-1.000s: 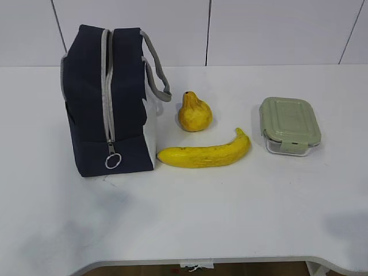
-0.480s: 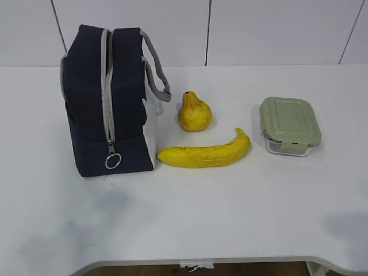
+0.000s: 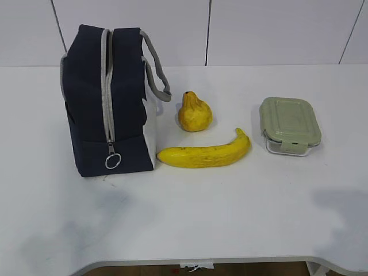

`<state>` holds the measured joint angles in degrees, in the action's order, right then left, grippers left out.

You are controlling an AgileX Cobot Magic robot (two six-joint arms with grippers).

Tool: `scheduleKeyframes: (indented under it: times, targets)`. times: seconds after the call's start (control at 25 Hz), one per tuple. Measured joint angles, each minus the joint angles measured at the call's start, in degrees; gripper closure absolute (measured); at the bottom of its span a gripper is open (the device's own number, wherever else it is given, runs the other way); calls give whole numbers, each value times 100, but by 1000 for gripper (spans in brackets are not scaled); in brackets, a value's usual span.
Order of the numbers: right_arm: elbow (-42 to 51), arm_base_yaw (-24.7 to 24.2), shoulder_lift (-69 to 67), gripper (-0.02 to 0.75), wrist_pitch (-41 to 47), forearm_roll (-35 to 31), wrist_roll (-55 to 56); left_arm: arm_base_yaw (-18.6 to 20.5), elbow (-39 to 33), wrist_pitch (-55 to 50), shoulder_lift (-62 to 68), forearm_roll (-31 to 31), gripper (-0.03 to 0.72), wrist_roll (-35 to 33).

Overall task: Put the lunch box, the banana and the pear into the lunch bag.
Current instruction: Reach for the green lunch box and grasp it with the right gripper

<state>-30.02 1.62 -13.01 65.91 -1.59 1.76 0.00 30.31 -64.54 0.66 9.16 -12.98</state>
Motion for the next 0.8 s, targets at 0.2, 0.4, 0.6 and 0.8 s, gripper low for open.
scheduleKeyframes:
  times: [0.2,0.4,0.6,0.8]
  targets:
    - [-31,0,-1031,403,-179,-585,52,0,0,0,0,0,447,0]
    - [-376,0,-1911,403,-751,-780,56,0,0,0,0,0,447,0]
    - [-994,0,-3016,403,-911,-879,-38,0,0,0,0,0,447,0]
    - [-1720,0,-4265,403,-911,-1397,-613,0,0,0,0,0,447,0]
